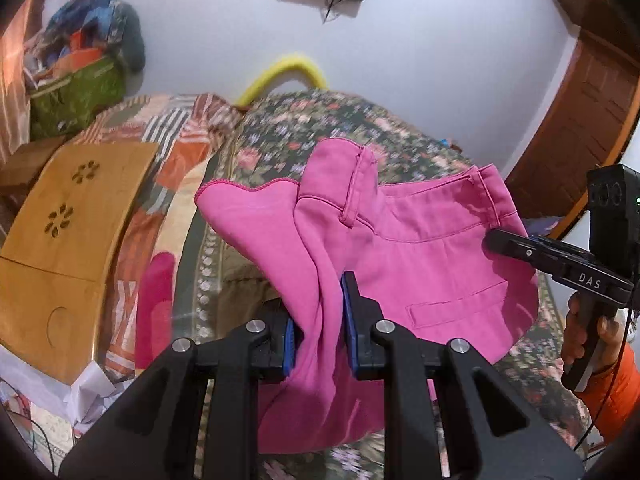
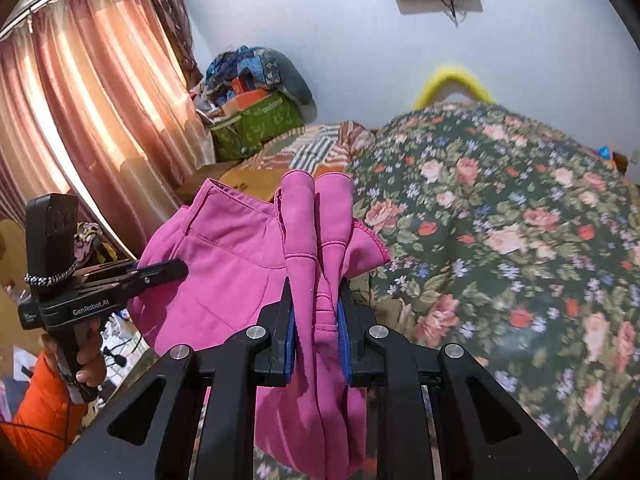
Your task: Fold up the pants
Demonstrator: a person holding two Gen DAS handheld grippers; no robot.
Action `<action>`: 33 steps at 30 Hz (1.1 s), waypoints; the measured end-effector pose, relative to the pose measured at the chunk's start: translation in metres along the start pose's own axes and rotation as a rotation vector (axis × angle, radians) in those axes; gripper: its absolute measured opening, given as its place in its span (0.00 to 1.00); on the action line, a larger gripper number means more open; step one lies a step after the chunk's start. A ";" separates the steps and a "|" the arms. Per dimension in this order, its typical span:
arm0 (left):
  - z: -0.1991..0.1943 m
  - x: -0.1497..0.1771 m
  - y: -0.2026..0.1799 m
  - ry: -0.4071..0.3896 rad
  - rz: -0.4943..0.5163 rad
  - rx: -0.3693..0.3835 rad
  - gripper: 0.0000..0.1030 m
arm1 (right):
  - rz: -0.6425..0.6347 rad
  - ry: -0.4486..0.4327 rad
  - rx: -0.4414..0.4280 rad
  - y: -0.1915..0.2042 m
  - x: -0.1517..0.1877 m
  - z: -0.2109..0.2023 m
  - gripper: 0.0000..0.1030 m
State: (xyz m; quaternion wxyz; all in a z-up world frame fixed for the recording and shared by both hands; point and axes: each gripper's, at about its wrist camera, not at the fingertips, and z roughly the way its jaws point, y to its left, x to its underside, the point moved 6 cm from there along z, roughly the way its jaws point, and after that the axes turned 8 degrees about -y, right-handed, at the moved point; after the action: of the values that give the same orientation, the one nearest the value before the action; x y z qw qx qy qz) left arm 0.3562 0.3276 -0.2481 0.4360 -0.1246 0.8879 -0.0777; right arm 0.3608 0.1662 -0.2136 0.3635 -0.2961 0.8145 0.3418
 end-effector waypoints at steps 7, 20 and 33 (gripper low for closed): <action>0.061 0.037 0.039 0.121 -0.052 -0.019 0.20 | 0.009 0.109 0.008 -0.015 0.028 0.053 0.15; 0.057 0.052 0.067 0.135 -0.152 -0.046 0.52 | -0.053 0.223 0.120 -0.044 0.056 0.071 0.34; -0.008 0.042 0.074 0.078 -0.071 -0.238 0.53 | -0.154 0.156 0.215 -0.038 0.041 0.012 0.34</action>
State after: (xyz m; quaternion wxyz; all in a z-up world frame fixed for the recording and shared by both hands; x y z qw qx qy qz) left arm 0.3137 0.3863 -0.2933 0.3801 -0.2037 0.9022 0.0079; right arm 0.3702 0.1436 -0.2655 0.3537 -0.3426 0.8471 0.1999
